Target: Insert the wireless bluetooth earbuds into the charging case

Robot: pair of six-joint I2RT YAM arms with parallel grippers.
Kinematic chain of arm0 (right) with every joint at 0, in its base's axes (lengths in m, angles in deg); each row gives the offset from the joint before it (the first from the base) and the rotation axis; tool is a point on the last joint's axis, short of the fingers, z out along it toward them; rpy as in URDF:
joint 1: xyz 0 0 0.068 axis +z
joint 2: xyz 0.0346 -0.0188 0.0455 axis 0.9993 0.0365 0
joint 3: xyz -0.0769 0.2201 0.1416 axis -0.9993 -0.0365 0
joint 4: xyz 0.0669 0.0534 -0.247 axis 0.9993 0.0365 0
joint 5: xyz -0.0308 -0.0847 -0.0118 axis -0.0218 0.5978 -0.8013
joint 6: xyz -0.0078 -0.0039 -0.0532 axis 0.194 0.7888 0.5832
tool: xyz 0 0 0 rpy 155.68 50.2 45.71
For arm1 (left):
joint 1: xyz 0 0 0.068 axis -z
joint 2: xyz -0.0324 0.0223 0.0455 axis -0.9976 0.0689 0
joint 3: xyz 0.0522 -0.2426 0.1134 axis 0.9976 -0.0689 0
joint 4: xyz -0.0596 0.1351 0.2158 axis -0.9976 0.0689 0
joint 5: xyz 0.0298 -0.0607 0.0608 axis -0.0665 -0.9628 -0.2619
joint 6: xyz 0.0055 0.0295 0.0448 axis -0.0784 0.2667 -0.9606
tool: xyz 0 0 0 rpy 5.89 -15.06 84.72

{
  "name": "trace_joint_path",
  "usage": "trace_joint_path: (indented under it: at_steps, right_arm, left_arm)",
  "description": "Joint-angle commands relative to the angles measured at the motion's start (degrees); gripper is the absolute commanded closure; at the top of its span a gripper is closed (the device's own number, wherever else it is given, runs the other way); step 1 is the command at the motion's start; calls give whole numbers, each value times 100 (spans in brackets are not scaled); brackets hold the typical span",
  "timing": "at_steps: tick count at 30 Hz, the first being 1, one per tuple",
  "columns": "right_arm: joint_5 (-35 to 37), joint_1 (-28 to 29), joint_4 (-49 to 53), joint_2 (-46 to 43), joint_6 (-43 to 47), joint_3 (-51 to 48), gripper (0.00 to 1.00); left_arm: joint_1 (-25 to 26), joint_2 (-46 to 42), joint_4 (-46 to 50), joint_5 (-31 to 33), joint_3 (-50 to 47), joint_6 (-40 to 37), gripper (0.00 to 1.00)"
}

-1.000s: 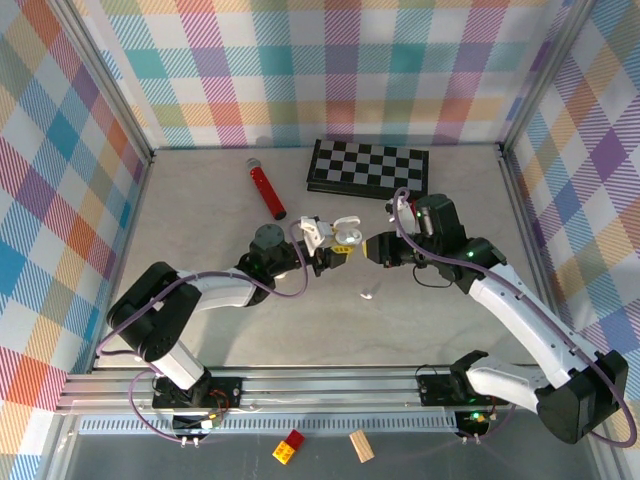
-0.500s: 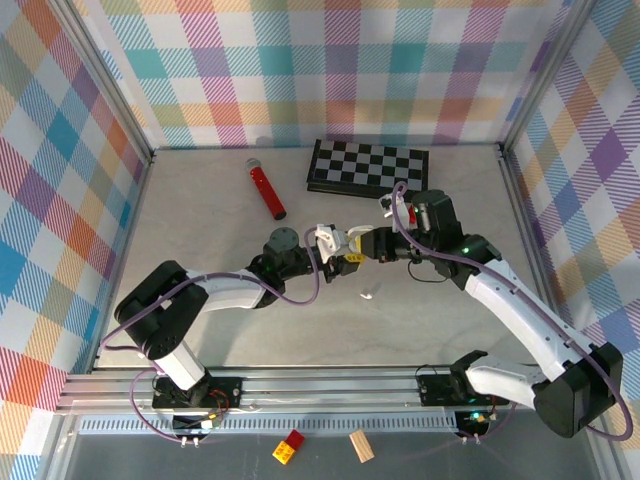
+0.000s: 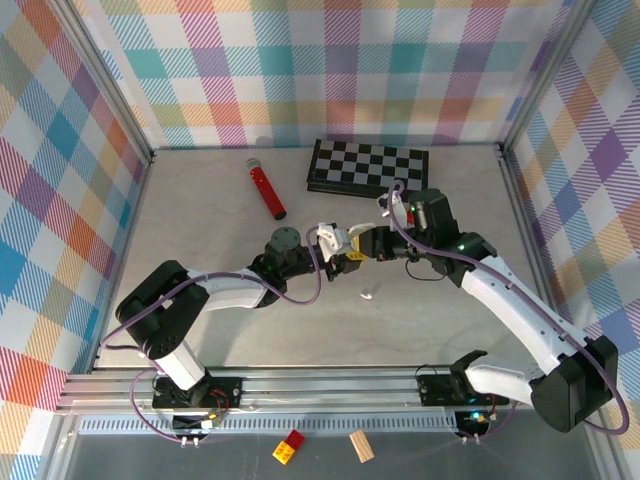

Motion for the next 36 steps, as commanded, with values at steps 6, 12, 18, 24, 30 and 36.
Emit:
trace_joint_path:
  at_steps: [6, 12, 18, 24, 30, 36]
  right_arm:
    - [85, -45, -141, 133, -93, 49, 81]
    - [222, -45, -53, 151, -147, 62, 76]
    - [295, -40, 52, 39, -122, 121, 63]
    - [189, -45, 54, -263, -99, 128, 58]
    - [-196, -40, -104, -725, -235, 111, 57]
    - [170, -45, 45, -900, -279, 451, 55]
  left_arm:
    - [65, 18, -197, 24, 177, -165, 64]
    - [67, 30, -245, 89, 220, -134, 64]
    - [65, 48, -265, 82, 261, -139, 64]
    - [61, 3, -258, 116, 227, -144, 64]
    - [0, -113, -255, 31, 153, -175, 64]
    - [-18, -231, -174, -42, 33, -366, 64]
